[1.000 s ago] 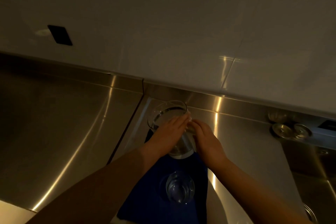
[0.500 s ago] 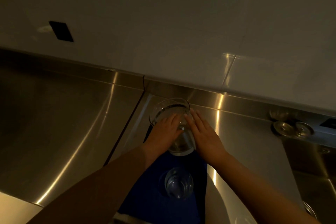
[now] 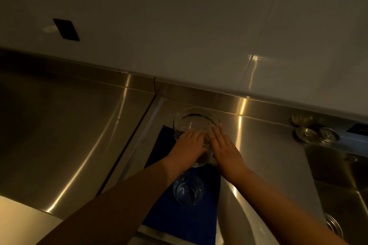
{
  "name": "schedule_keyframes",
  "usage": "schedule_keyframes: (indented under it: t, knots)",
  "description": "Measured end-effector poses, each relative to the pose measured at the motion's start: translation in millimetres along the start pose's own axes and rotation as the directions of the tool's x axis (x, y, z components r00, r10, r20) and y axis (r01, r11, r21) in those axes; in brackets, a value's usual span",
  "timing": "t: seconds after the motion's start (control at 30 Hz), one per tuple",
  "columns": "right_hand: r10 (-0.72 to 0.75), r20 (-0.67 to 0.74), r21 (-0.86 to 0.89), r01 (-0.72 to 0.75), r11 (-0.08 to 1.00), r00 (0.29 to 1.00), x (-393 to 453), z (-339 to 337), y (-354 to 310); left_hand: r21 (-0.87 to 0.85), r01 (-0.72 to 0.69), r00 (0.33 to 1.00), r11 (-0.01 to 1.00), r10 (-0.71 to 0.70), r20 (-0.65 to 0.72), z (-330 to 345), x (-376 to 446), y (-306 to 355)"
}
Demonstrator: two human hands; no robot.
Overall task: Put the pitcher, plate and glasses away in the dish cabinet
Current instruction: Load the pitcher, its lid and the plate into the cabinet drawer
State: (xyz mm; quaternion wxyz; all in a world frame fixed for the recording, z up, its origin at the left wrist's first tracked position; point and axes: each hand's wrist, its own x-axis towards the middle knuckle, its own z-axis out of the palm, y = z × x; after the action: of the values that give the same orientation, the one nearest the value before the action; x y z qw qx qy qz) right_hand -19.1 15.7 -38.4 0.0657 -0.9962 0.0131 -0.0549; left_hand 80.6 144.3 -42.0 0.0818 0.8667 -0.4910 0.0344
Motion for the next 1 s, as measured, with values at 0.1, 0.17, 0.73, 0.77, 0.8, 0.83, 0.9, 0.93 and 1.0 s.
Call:
schedule_keyframes:
  t: [0.1,0.17,0.73,0.77,0.8,0.83,0.9,0.93,1.0]
  knots:
    - [0.021,-0.054,0.028,-0.02,0.999,0.998,-6,3,2,0.061,0.021,1.0,0.998,-0.021,0.012,2,-2,7]
    - [0.013,-0.056,0.006,-0.013,1.0,0.998,-6,6,3,0.074,0.04,0.999,0.996,-0.041,0.01,-1,-3,10]
    - [-0.162,-0.09,-0.071,0.156,0.985,0.983,3,-1,-12,-0.045,0.099,0.994,0.994,-0.097,0.045,14,-89,37]
    - [-0.159,-0.095,-0.078,0.152,0.985,0.983,3,-1,-11,-0.051,0.096,0.992,0.994,-0.092,0.083,18,-94,38]
    - [-0.159,-0.105,-0.081,0.151,0.985,0.982,3,0,-11,-0.052,0.098,0.989,0.994,-0.092,0.114,21,-98,40]
    - [-0.156,-0.11,-0.081,0.148,0.986,0.982,4,0,-12,-0.05,0.102,0.985,0.994,-0.094,0.142,24,-102,41]
    - [-0.145,-0.112,-0.072,0.137,0.988,0.983,5,0,-13,-0.041,0.112,0.977,0.993,-0.103,0.188,30,-108,43]
    - [-0.142,-0.102,-0.072,0.135,0.988,0.985,6,-1,-14,-0.034,0.119,0.973,0.992,-0.11,0.205,32,-110,43]
    - [-0.135,-0.076,-0.081,0.128,0.988,0.988,7,0,-14,-0.01,0.125,0.968,0.992,-0.12,0.219,36,-113,42]
